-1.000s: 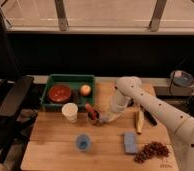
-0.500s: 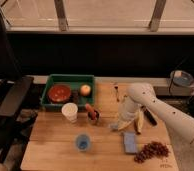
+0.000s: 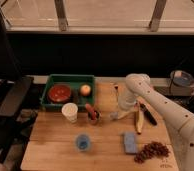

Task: Wipe table surface with towel

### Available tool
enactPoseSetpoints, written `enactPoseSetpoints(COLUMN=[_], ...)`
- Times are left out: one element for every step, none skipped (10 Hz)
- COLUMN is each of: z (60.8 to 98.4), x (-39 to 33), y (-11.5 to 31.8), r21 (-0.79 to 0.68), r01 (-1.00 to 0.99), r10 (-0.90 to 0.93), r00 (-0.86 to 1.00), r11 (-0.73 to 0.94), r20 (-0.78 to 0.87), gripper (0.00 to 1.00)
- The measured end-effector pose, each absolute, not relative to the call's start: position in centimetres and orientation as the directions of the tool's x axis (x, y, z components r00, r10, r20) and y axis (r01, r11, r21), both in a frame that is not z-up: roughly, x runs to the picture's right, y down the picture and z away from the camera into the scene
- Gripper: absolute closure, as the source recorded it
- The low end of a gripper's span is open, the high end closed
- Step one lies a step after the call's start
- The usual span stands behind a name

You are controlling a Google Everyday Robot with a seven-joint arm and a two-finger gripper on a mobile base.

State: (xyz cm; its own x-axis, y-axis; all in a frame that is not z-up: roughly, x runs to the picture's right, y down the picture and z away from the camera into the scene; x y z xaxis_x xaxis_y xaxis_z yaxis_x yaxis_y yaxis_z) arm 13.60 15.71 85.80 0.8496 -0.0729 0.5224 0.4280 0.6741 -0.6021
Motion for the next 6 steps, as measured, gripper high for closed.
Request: enactPoseSetpoints(z=[86.4, 86.5, 86.4, 86.0, 85.2, 84.3], x=[11.9, 10.1, 8.5, 6.9, 6.1, 5.9], y=[15.1, 15.0, 15.2, 15.9, 17.0, 18.2], r21=[-0.583, -0.569, -0.559, -0.548, -0.551, -0.56], r01=[0.453, 0.477, 0.495, 0.515, 0.526, 0.53], r10=[-0.084, -0.087, -0.086, -0.081, -0.07, -0.059], r00=[0.831, 0.812, 0.794, 0.773, 0.761, 0.757], r11=[0.674, 0.67, 0.665, 0.659, 0.648, 0.637], r20=[0.549, 0.578, 0.601, 0.629, 0.644, 0.65], gripper=[1.0, 1.0, 1.0, 1.0, 1.0, 1.0])
